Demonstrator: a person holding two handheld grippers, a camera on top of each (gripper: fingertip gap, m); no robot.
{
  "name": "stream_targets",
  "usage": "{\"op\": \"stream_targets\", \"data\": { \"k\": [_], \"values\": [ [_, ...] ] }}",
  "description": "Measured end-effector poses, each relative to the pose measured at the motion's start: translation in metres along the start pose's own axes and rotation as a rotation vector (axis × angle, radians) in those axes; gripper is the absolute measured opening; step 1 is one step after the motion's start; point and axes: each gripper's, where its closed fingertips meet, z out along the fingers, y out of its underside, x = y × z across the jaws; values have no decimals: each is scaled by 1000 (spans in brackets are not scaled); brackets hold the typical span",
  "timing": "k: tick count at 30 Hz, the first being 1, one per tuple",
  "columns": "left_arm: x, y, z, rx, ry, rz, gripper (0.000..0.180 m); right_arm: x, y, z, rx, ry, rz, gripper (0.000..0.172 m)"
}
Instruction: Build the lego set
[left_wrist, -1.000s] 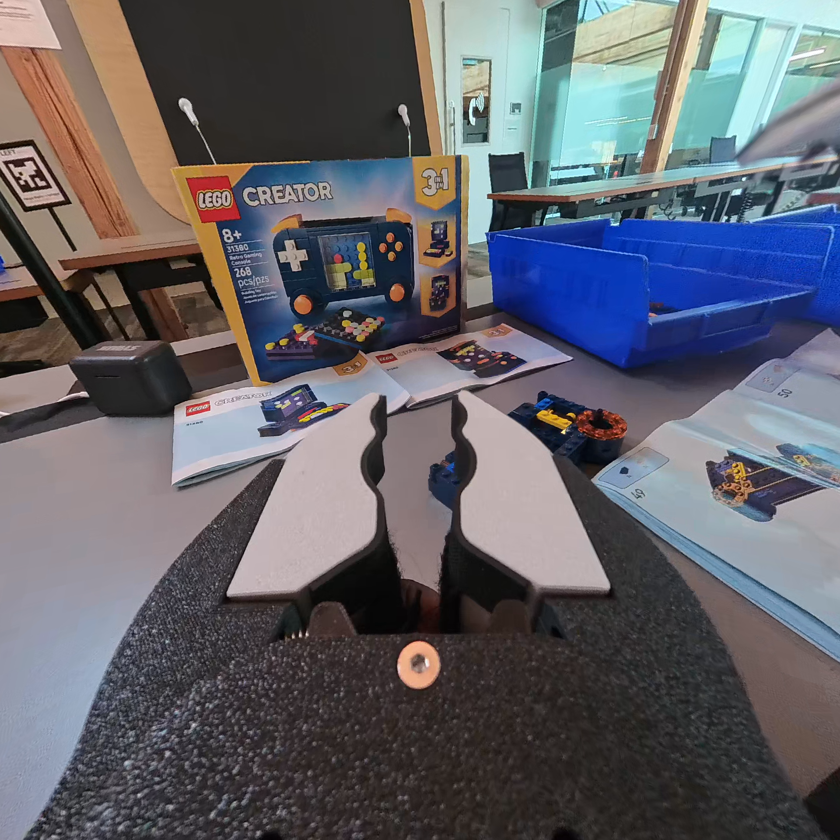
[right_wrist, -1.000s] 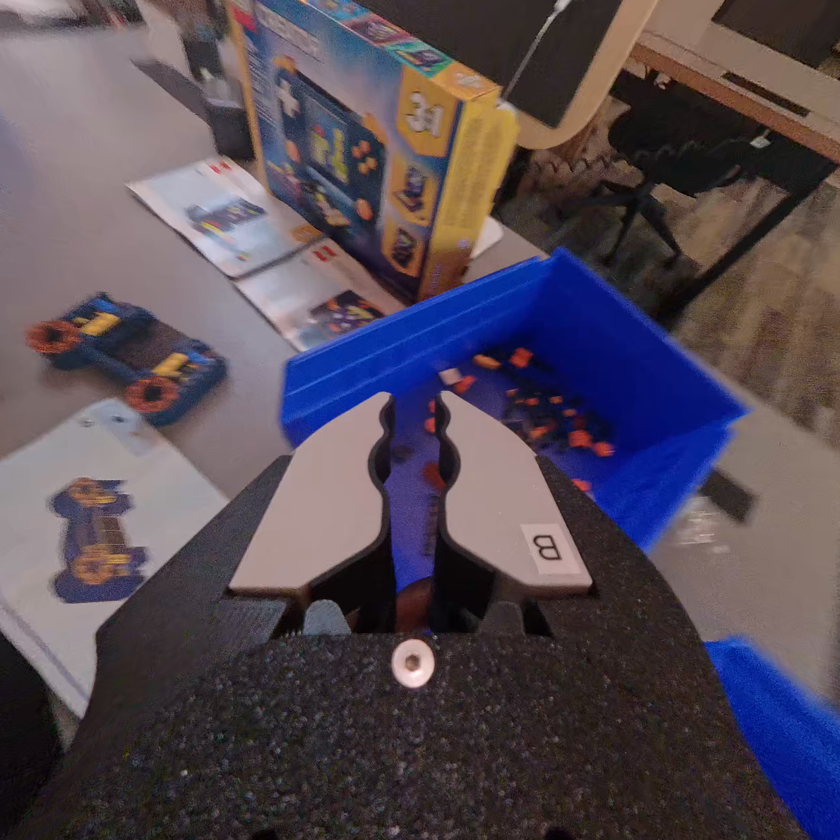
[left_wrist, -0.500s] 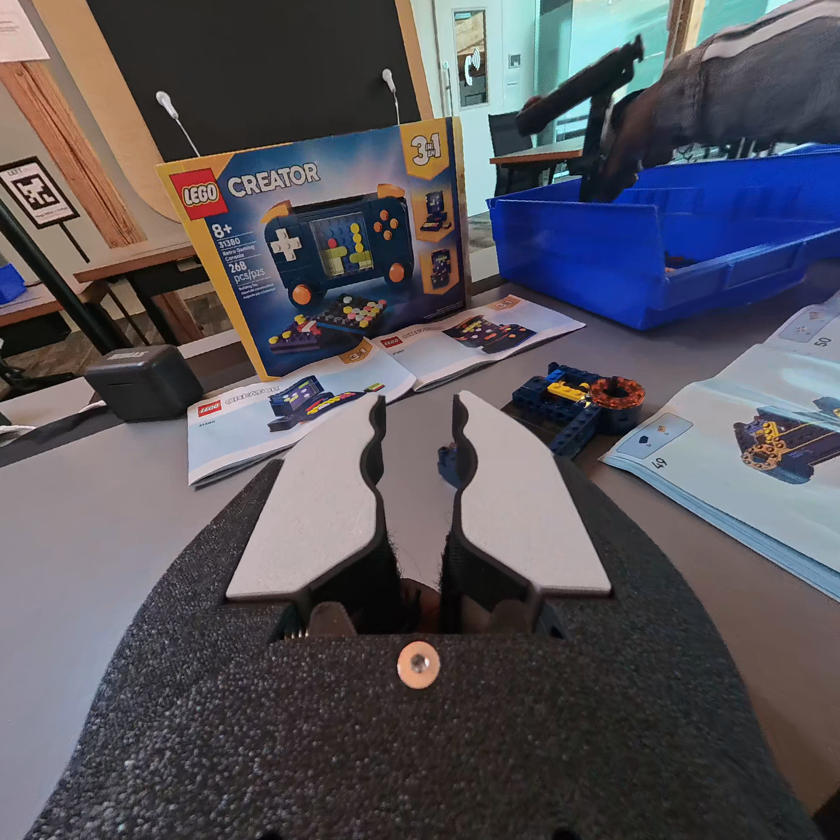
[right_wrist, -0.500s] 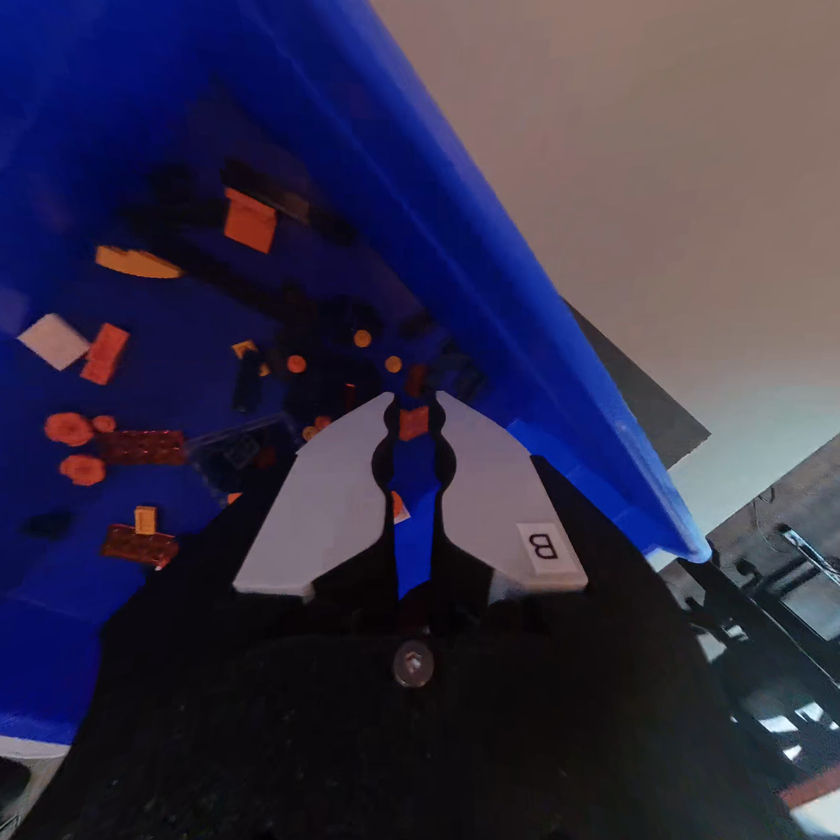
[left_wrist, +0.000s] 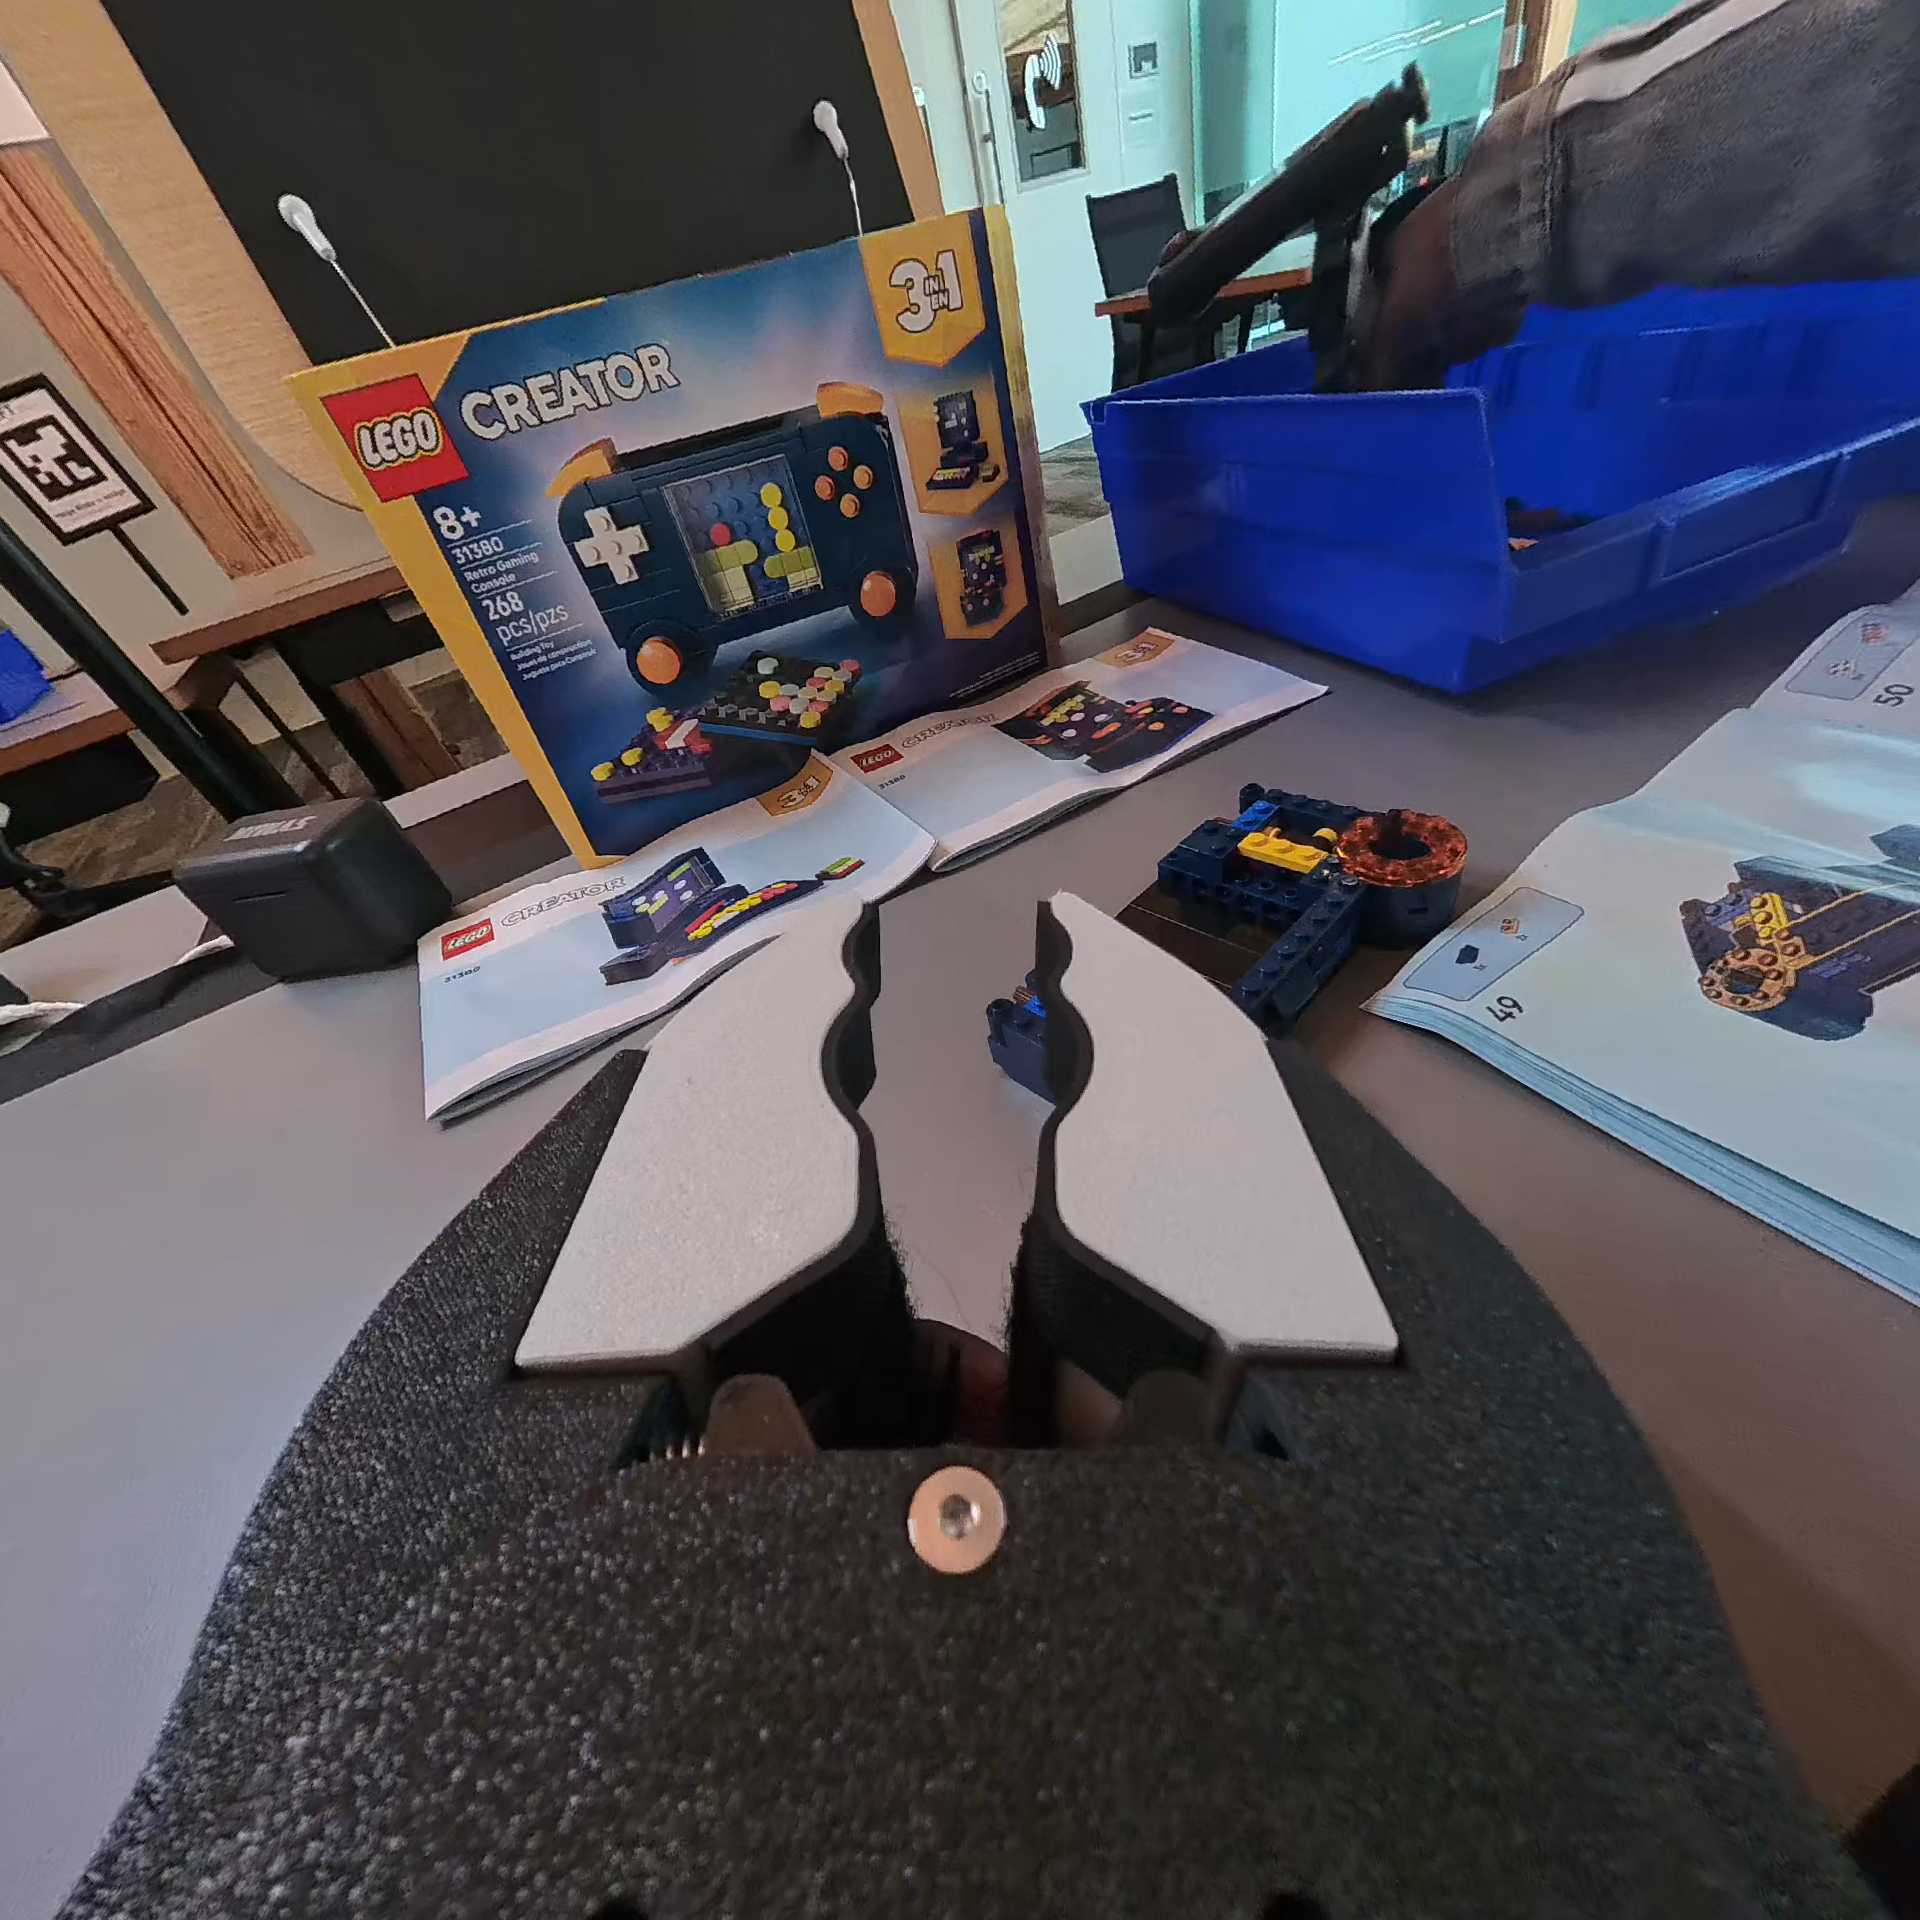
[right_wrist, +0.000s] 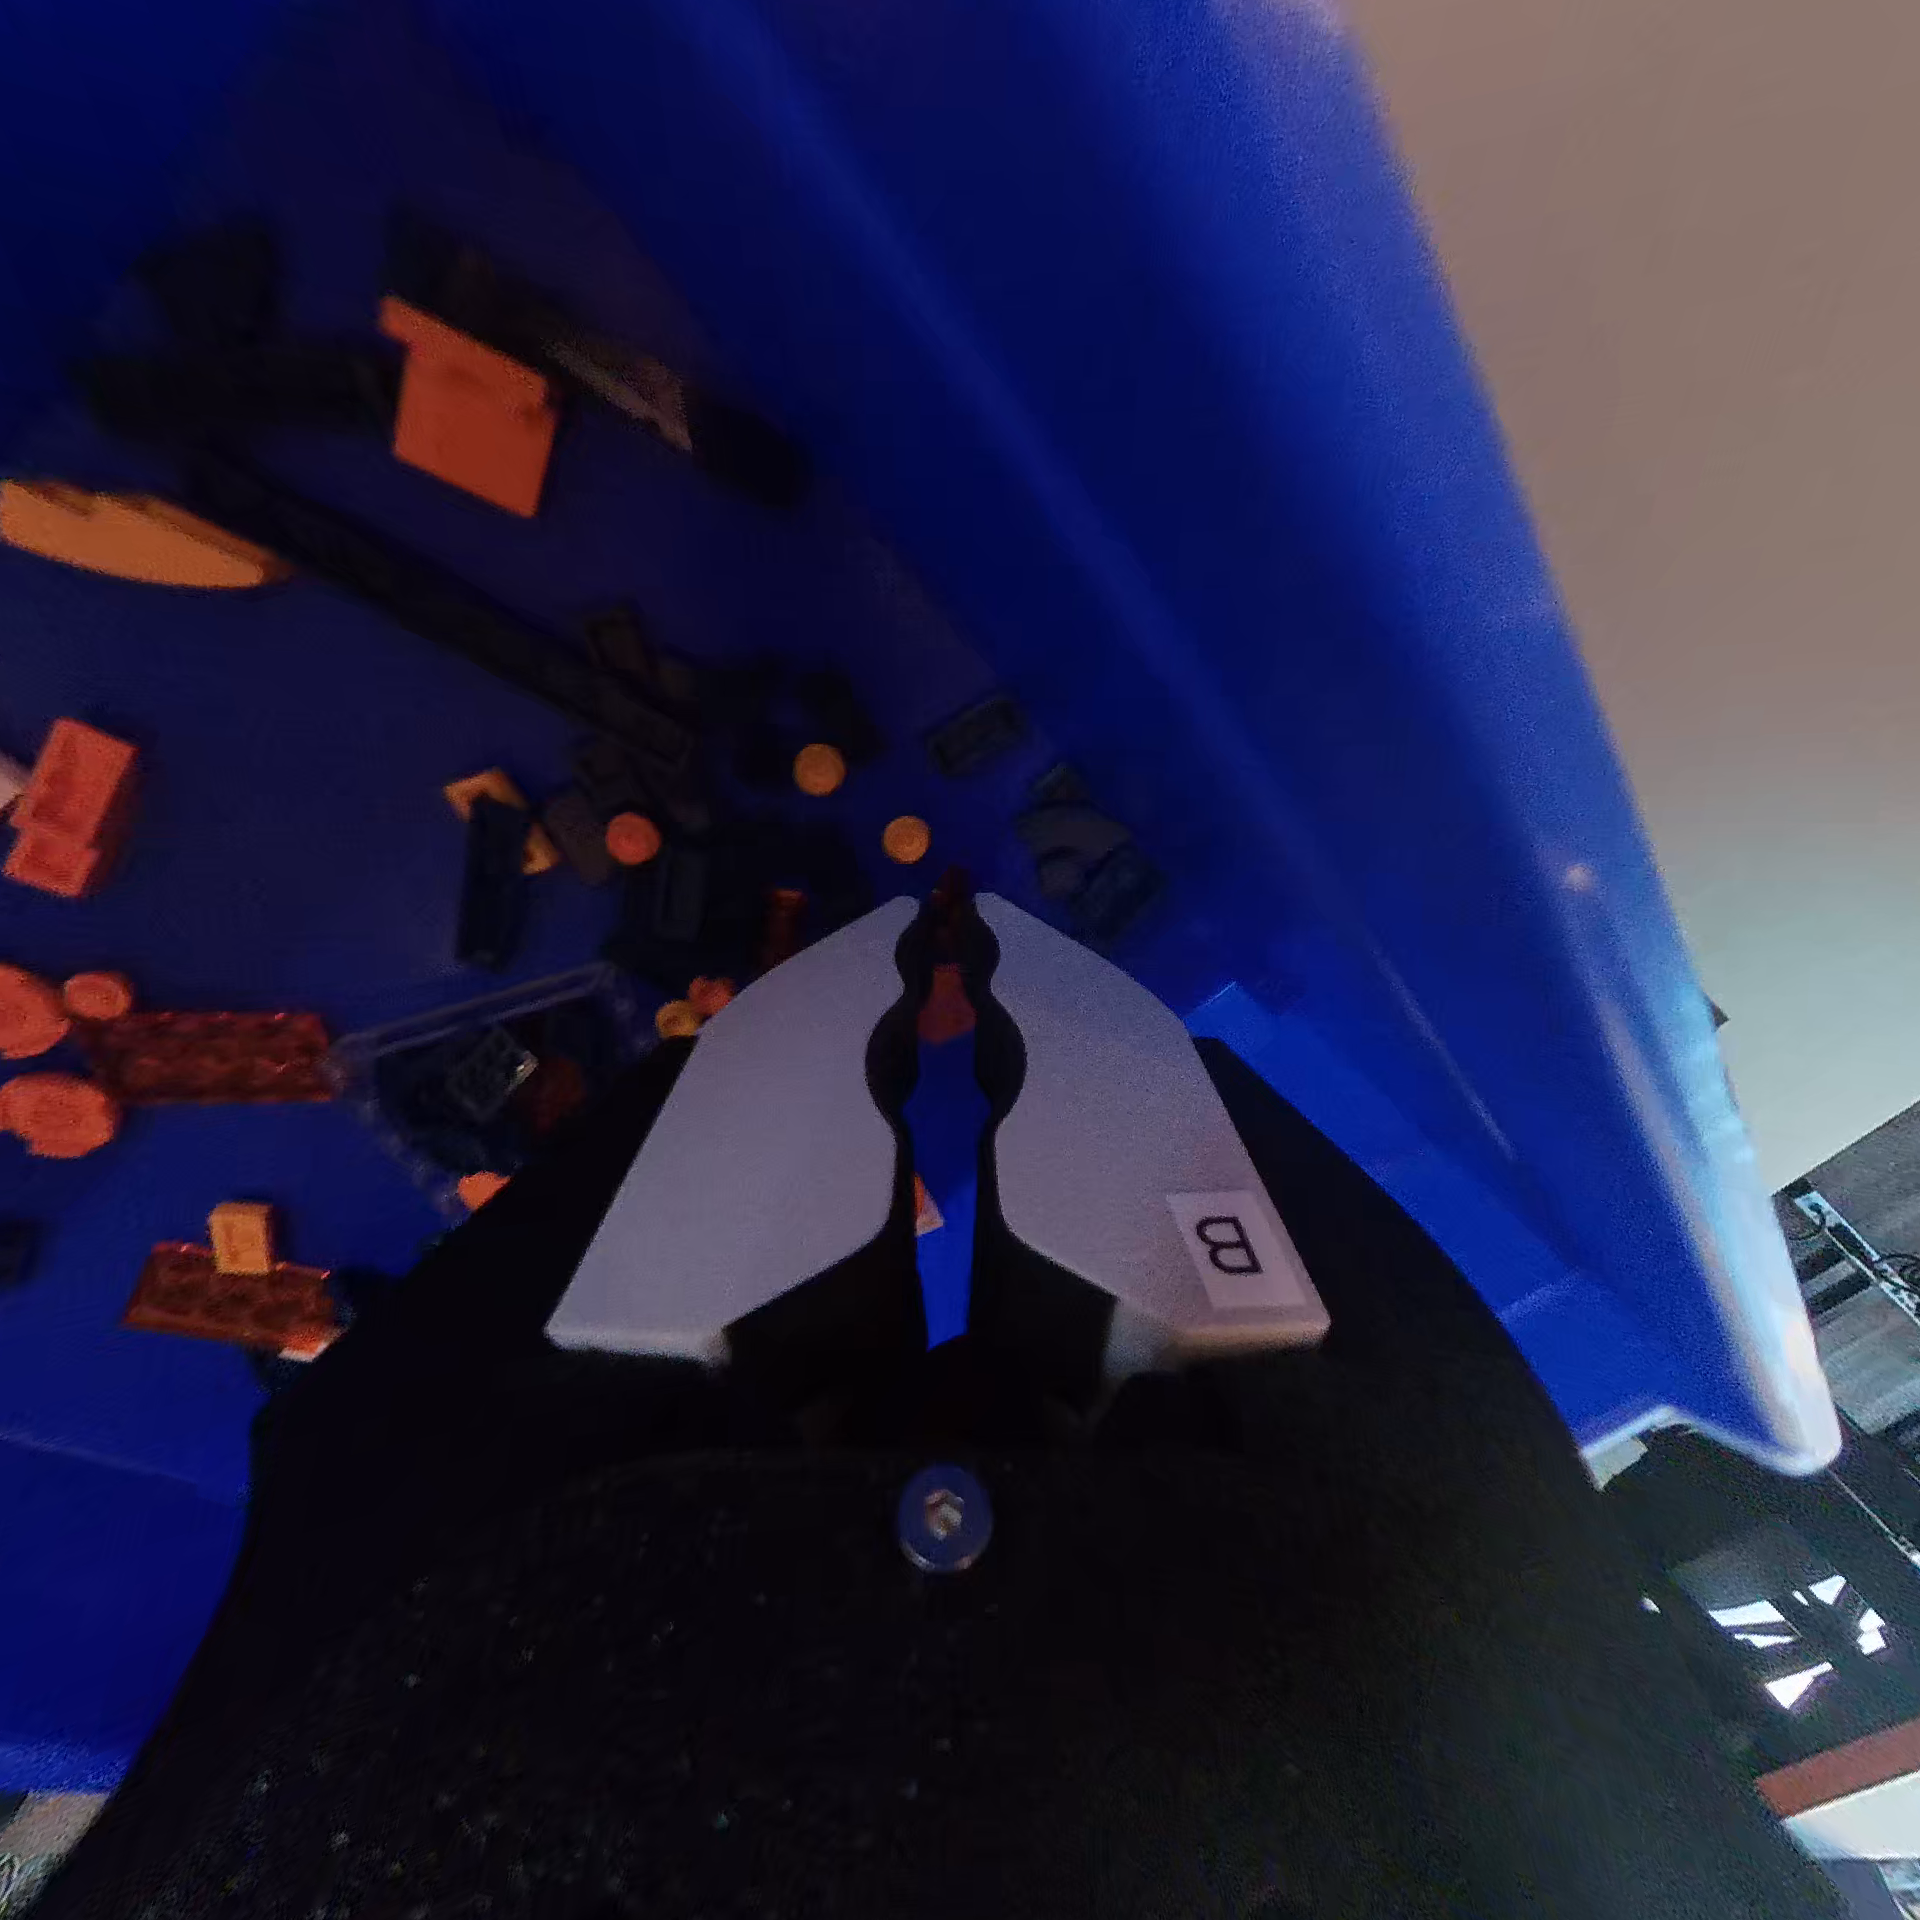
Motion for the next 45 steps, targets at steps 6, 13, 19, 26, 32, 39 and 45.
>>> {"op": "stream_targets", "data": {
  "k": [6, 13, 19, 26, 32, 39, 45],
  "values": [
    [4, 0, 0, -6, 10, 20, 28, -83, -9, -93, 381, -85, -125, 5],
    [11, 0, 2, -23, 30, 69, 28, -297, 69, -154, 648, -444, -539, 5],
    [15, -1, 1, -21, 34, 97, 28, -339, 94, -90, 603, -619, -302, 5],
    [15, 0, 2, -28, 33, 105, 28, -336, 108, -53, 496, -630, -197, 5],
    [15, 0, 1, -30, 33, 111, 28, -331, 110, -55, 491, -657, -165, 19],
    [15, 1, 2, -35, 32, 124, 28, -315, 113, -88, 562, -485, -246, 30],
    [15, 3, 2, -47, 28, 139, 28, -254, 109, -142, 667, -264, -306, 28]
  ]
}}
